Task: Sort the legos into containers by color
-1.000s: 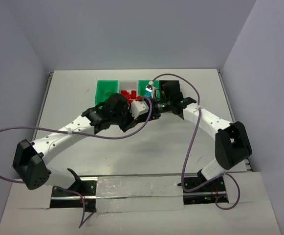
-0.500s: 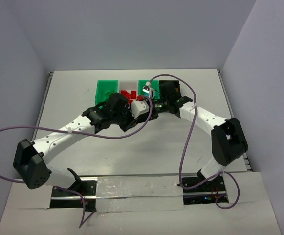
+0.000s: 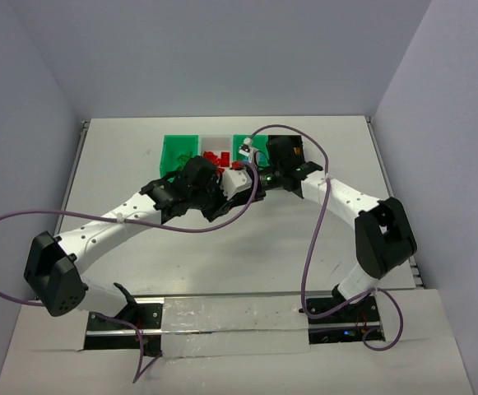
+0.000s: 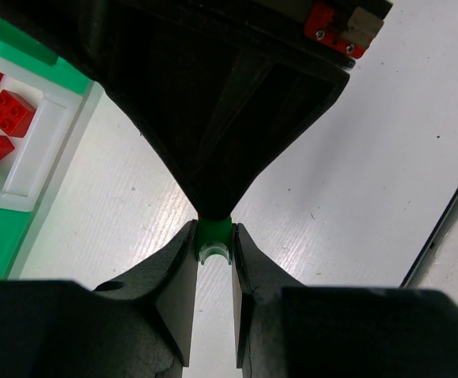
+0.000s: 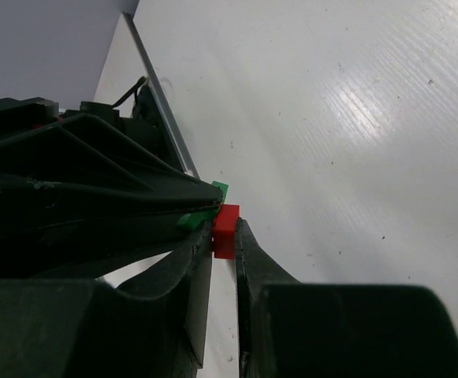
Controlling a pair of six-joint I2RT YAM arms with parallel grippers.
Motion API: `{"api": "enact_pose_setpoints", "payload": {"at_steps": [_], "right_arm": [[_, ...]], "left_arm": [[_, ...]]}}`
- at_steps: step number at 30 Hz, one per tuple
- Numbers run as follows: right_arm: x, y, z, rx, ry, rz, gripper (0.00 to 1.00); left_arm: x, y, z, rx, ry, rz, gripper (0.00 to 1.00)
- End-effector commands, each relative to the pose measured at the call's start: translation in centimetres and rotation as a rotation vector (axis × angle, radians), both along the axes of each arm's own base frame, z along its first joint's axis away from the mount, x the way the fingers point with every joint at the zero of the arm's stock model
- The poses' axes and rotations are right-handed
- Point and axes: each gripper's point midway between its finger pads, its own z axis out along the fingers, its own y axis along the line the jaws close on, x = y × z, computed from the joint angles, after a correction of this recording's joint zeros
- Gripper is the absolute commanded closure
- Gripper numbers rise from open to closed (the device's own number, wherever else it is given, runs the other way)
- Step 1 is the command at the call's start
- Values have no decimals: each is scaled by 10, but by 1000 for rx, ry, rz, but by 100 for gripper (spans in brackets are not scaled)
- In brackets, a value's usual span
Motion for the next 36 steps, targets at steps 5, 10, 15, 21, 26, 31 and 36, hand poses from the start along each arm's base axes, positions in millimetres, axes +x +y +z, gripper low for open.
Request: {"api": "enact_pose_setpoints", "payload": {"at_steps": [5, 10, 15, 21, 26, 31, 36], "right_arm": [[16, 1, 11, -59, -109, -38, 100], [40, -17, -1, -154, -127, -168, 100], [55, -34, 2, -165, -134, -236, 100], [75, -57, 14, -192, -203, -327, 100], [84, -64, 31, -176, -257, -354, 100], [89, -64, 47, -166, -314, -348, 100], [98, -65, 57, -172, -359, -365, 100]], "left_arm": [[9, -4, 16, -23, -29, 20, 100], [-2, 7, 25, -44, -33, 34, 100], [-3, 27, 23, -70, -16, 94, 100], [67, 76, 23, -102, -25, 313, 100], [147, 119, 25, -131, -7, 509, 100], [210, 144, 20, -145, -33, 624, 99], [249, 147, 7, -165, -64, 662, 85]]}}
